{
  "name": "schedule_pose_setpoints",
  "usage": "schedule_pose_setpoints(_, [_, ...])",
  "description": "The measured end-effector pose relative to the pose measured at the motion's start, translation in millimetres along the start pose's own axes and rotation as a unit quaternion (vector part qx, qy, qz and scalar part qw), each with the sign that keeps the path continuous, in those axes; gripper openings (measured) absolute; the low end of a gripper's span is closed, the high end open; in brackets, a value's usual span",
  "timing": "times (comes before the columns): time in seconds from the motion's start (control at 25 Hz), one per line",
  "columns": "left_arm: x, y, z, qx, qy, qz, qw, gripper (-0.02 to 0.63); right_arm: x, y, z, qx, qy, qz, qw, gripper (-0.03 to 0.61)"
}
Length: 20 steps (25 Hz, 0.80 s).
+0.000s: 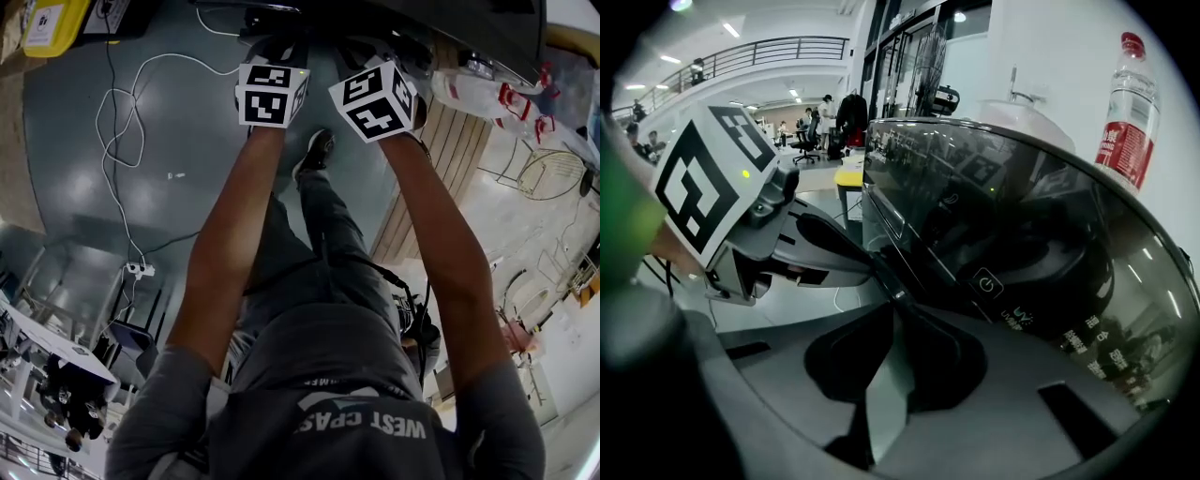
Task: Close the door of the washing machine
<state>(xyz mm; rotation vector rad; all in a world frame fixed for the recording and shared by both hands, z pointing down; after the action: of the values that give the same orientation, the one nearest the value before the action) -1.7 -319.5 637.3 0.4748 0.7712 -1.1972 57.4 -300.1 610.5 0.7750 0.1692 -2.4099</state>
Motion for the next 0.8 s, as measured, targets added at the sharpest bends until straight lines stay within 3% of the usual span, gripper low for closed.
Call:
schedule_pose_setpoints(0.4, [4.0, -2.7, -5.8, -0.012, -0.007, 0.025, 0.9996, 0.044, 11.5, -0.2, -24.3, -0.013, 0.007, 0.008, 1.000, 0.060])
schedule_pose_setpoints(0.8, [38.5, -31.8, -63.1, -0.015, 0.017, 0.075, 0.9969, 0.044, 41.9, -5.1, -81.2, -0.030, 0.034, 0.018, 0.999, 0.059])
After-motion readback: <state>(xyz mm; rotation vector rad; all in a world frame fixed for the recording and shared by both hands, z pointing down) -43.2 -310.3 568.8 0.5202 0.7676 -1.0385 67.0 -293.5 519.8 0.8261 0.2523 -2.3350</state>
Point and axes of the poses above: the fingertips, and each gripper's own axes: z forward along the fingers, y to its right, x out of its top, the point moved 1 cm from there along -z, backward along the fingers, and after that the axes turned 14 degrees about x, right-handed, at the moved point
